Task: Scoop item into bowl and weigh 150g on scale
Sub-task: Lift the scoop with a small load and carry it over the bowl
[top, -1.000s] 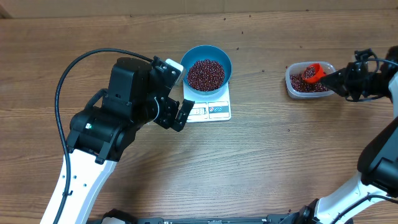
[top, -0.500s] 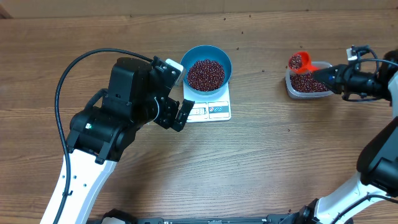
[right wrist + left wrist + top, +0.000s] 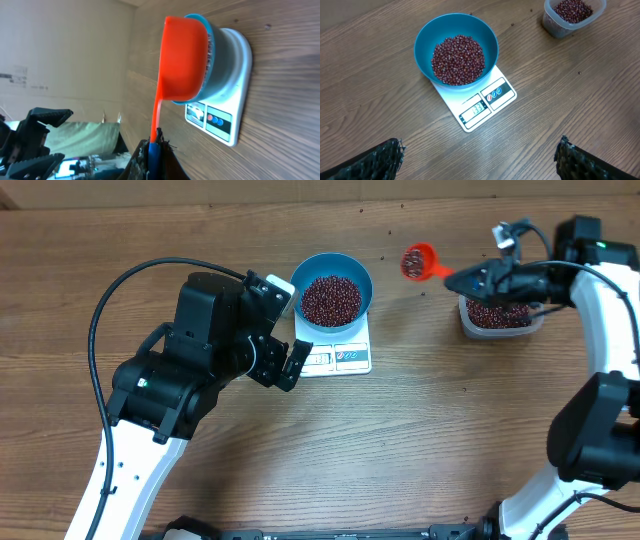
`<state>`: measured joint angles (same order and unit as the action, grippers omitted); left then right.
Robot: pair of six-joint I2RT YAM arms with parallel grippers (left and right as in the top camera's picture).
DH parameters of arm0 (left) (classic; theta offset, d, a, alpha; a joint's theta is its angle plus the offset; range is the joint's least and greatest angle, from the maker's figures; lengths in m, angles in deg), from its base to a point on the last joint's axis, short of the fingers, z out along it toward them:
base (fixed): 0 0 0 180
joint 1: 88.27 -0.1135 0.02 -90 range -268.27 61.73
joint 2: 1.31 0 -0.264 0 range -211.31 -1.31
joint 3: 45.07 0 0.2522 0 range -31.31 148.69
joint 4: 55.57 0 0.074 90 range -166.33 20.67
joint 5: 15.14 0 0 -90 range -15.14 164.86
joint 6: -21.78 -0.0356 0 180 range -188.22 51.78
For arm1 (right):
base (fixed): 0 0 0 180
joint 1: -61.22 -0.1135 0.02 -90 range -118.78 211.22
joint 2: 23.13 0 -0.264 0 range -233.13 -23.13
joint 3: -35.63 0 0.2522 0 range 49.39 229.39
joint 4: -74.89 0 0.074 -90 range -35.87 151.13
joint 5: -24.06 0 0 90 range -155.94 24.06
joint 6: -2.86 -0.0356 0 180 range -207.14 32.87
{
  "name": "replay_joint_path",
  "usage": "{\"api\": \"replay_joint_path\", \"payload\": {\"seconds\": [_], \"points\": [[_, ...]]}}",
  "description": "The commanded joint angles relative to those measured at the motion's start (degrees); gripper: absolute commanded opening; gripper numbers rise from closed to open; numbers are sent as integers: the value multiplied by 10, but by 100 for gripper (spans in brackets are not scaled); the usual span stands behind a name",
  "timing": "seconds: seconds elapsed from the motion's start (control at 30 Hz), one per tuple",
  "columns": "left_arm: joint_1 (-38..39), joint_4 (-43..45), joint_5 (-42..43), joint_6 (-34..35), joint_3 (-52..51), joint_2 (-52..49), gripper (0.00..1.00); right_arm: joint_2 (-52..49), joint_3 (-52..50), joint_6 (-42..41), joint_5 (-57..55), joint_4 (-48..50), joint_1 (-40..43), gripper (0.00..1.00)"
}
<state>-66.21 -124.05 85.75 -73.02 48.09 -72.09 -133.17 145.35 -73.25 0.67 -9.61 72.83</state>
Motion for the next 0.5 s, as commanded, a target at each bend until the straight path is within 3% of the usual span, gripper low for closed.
{"api": "replay_joint_path", "payload": {"seconds": [0.0, 0.47], "points": [[-3, 0, -4, 3, 10, -2, 100, 21, 26, -60, -40, 23, -45, 4], [-3, 0, -4, 3, 10, -2, 99, 21, 102, -163, -361, 42, -228, 4]]}}
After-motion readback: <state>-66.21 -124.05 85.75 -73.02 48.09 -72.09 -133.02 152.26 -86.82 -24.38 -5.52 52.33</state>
